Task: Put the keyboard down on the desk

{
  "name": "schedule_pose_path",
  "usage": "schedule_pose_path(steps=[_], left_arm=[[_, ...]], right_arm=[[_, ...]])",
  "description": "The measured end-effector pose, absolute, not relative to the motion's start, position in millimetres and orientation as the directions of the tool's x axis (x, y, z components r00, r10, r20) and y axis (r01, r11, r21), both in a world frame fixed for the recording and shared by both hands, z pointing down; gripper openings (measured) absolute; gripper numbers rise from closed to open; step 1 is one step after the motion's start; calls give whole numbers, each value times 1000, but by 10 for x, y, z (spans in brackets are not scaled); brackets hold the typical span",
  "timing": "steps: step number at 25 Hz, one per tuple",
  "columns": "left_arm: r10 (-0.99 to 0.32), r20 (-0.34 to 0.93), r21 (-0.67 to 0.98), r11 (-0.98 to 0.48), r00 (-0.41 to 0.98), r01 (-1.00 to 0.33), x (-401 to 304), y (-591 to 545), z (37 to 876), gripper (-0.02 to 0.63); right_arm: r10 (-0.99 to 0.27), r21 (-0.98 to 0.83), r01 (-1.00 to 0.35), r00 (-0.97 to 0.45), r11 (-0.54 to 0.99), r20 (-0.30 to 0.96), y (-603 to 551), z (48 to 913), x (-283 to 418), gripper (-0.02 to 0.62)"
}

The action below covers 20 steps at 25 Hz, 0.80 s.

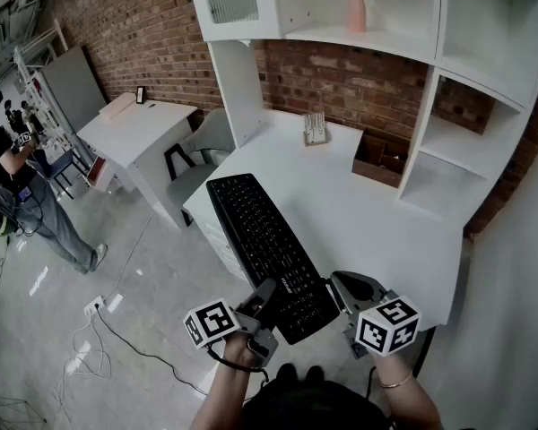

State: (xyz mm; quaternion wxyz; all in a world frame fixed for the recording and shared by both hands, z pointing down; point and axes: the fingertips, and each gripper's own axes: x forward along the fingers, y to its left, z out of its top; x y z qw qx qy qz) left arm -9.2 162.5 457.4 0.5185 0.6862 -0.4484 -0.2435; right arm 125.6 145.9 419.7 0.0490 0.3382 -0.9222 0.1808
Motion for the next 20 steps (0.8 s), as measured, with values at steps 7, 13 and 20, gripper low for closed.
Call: schedule_pose_path(steps=[7, 13, 20], left_arm=[[-882, 127, 930, -52, 453, -363, -45, 1547, 4572, 78], [-891, 127, 931, -43, 435, -361, 3, 1458, 4552, 78], [-895, 138, 937, -21, 424, -350, -77, 1267, 4615, 78]], right_arm=[[-583, -274, -618, -786, 737, 206, 1408, 4189, 1322, 6], [-583, -305, -615, -788, 727, 198, 1325, 4186, 1426, 6], [-580, -326, -606, -794, 726, 184, 1074, 4175, 1365, 6]])
